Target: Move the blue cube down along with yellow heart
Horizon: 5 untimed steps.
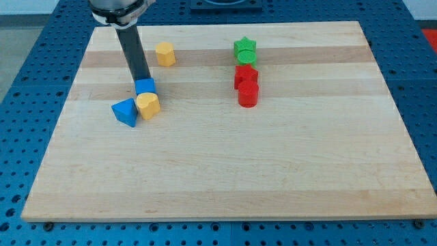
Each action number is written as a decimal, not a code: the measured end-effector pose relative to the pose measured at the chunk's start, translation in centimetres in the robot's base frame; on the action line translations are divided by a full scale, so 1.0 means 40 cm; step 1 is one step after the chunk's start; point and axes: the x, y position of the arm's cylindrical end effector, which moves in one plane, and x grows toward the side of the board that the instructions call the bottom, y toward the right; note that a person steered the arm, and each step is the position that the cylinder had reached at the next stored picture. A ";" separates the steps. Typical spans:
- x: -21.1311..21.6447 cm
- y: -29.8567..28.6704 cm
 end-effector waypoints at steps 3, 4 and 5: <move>0.012 0.021; 0.015 0.021; 0.018 0.021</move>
